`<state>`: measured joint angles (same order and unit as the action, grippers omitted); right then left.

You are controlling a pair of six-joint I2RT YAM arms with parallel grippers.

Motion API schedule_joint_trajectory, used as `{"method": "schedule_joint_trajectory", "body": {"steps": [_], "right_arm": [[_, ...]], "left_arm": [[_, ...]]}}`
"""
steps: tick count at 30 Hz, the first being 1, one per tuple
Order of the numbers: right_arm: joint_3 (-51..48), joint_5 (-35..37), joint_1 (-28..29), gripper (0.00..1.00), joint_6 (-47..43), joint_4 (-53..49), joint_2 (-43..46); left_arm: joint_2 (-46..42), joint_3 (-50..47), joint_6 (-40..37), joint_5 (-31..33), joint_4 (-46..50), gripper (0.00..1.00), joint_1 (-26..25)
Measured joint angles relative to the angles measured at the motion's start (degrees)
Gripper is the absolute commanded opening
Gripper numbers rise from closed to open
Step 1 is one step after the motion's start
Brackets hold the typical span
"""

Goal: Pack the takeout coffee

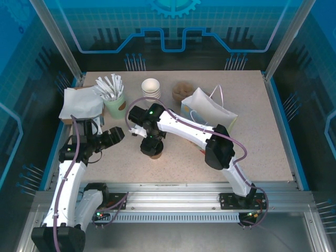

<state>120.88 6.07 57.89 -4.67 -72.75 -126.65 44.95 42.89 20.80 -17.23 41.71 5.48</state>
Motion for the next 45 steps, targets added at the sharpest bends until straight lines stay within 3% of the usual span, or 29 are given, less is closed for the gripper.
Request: {"method": "schedule_joint_trajectory", "body": {"steps": [22,45], "right_arm": [[0.4,0.0,0.3,0.82,0.0,-0.4,-0.8],[0.4,0.0,0.3,0.52,0.2,-0.9,-0.1]], "left_arm": [[0.0,-0.2,-0.2,-1.1,-0.2,0.81,0.0],[-0.3,-0.9,-0.2,-1.7,-0.8,0.81,0.0]]}}
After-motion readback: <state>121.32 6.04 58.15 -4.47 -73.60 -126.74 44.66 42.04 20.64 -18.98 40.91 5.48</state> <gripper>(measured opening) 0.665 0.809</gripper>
